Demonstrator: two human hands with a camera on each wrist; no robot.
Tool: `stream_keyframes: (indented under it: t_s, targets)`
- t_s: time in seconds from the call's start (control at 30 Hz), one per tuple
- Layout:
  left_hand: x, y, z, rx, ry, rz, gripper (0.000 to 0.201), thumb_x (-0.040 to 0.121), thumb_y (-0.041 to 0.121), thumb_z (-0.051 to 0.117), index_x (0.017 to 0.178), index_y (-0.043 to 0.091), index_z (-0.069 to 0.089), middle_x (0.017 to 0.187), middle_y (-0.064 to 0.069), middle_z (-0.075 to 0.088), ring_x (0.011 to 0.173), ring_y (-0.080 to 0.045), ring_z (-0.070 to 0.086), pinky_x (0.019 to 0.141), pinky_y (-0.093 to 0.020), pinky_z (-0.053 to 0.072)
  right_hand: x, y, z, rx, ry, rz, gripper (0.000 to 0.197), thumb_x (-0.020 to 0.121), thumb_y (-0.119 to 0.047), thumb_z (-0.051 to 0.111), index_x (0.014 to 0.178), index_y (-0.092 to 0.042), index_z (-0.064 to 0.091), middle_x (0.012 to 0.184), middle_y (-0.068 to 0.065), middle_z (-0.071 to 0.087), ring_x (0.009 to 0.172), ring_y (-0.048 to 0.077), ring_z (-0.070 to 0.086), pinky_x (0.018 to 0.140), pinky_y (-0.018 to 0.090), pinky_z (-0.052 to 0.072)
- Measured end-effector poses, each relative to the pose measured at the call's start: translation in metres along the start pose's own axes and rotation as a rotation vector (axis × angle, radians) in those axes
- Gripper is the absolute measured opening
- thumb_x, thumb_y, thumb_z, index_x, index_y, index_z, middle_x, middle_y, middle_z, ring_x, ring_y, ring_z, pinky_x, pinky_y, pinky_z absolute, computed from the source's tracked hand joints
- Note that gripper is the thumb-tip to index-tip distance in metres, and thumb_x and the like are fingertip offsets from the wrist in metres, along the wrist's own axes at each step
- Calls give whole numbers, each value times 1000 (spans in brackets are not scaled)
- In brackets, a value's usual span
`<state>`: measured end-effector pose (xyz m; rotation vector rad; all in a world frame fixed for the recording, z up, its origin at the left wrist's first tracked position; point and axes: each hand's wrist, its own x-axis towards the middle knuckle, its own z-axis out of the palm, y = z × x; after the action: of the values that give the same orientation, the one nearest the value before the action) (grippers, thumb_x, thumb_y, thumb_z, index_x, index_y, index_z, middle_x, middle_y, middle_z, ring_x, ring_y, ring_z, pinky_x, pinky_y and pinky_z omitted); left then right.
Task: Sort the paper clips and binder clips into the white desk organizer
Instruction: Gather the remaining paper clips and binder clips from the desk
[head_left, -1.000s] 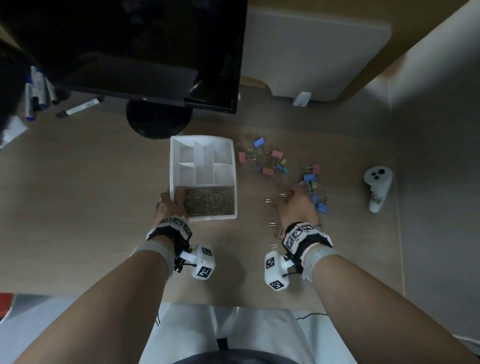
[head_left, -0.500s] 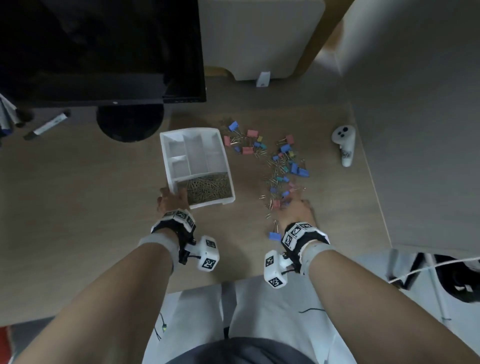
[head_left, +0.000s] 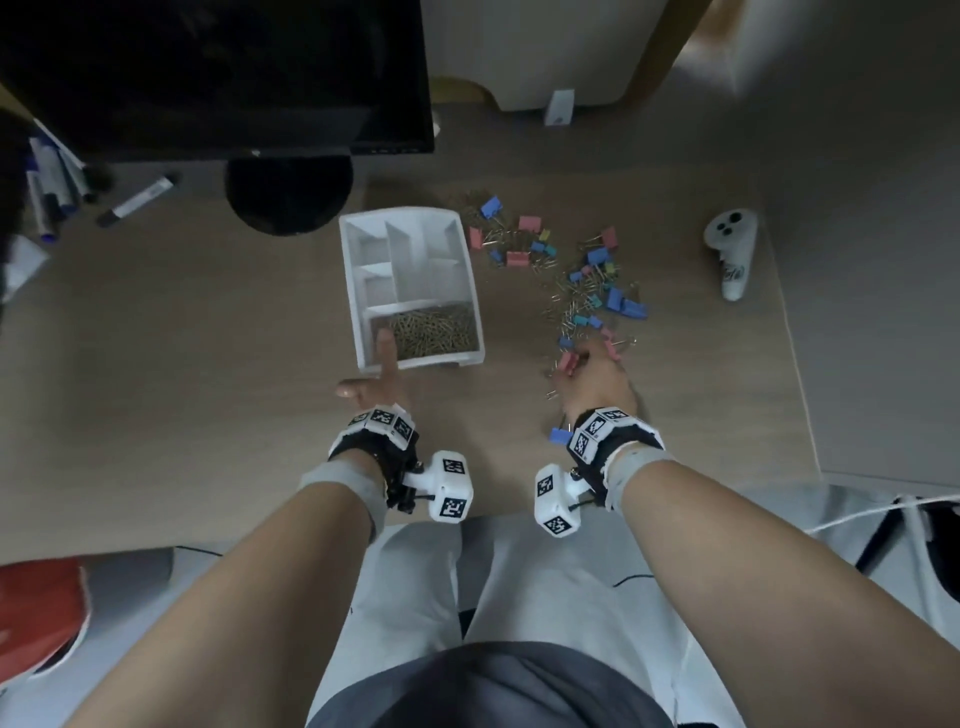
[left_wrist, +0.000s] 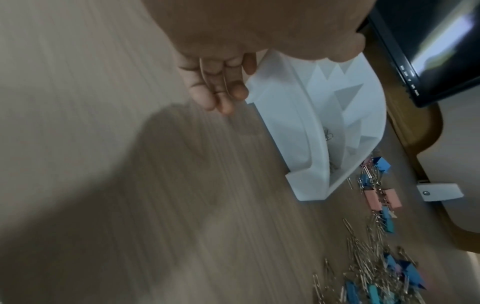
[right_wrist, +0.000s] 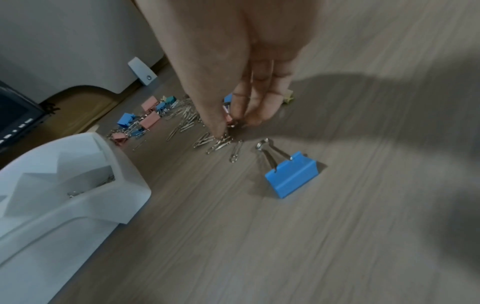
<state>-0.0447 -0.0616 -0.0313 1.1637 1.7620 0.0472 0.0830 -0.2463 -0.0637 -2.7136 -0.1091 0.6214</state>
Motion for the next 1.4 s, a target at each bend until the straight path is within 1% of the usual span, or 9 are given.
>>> stream_keyframes:
  t_s: [0.13, 0.2, 0.3, 0.43, 0.7, 0.9, 1.07, 1.27, 1.4]
  targets:
    - [-19, 2, 10, 67, -60, -129, 98, 85, 69, 50, 147, -2, 22, 149, -20, 37, 134, -35, 42, 112, -43, 31, -2, 4, -25, 151, -1, -102, 31, 81, -53, 65, 109, -39, 63, 98, -16, 66, 85, 14, 62, 69, 28, 48]
    - [-29, 4, 19, 171, -274, -126, 84, 78, 76, 50, 118, 3, 59, 109, -17, 68, 95, -32, 67, 86, -42, 51, -1, 9, -36, 279, -110, -152, 35, 70, -46, 78, 103, -41, 67, 95, -21, 68, 80, 10, 66, 74, 33, 57]
    - [-56, 13, 35, 163, -570, -82, 50, 88, 60, 55, 80, 11, 57, 69, -6, 61, 55, -20, 56, 55, -29, 47, -2, 10, -44, 401, -290, -206, 41, 60, -27, 92, 94, -34, 70, 89, -12, 73, 84, 9, 70, 86, 43, 58]
    - [-83, 15, 54, 165, -818, -48, 40, 91, 45, 60, 98, 6, 64, 96, -14, 70, 81, -25, 67, 82, -36, 55, -17, 6, -51, 248, -292, -337, 55, 58, -38, 92, 104, -39, 62, 91, -18, 68, 86, 3, 66, 78, 35, 57]
    - [-76, -8, 65, 7, -815, -15, 19, 99, 12, 50, 89, 4, 65, 72, -8, 69, 65, -15, 67, 66, -21, 56, -30, 25, -43, 182, -138, -208, 67, 61, -58, 82, 119, -41, 52, 98, -20, 63, 89, 6, 61, 74, 30, 53]
    - [-40, -14, 58, 27, -725, -44, 28, 101, 3, 44, 124, -7, 57, 86, -8, 68, 99, -25, 60, 109, -40, 39, -35, 45, -32, 67, -227, 49, 51, 91, -67, 47, 119, -26, 58, 115, -2, 68, 97, 24, 64, 73, 30, 43]
    - [-23, -17, 51, 49, -760, 73, 19, 94, -7, 49, 108, -1, 60, 93, -8, 63, 83, -17, 61, 81, -25, 52, -44, 32, -13, -4, -222, 75, 56, 70, -64, 69, 112, -27, 59, 104, -3, 68, 95, 26, 66, 80, 33, 53]
    - [-23, -5, 54, 259, -815, 152, 22, 89, -10, 47, 96, 3, 63, 76, -4, 56, 73, -14, 49, 58, -11, 35, -30, 22, -25, 248, -196, 55, 32, 74, -30, 78, 102, -24, 64, 88, -10, 68, 84, 11, 64, 62, 16, 39]
    - [-34, 2, 66, 163, -764, 175, 28, 95, 7, 57, 120, -6, 60, 107, -20, 65, 90, -24, 60, 83, -20, 52, -10, 27, -43, 299, -72, 82, 31, 77, -25, 74, 106, -20, 65, 100, -3, 69, 86, 14, 63, 73, 21, 41]
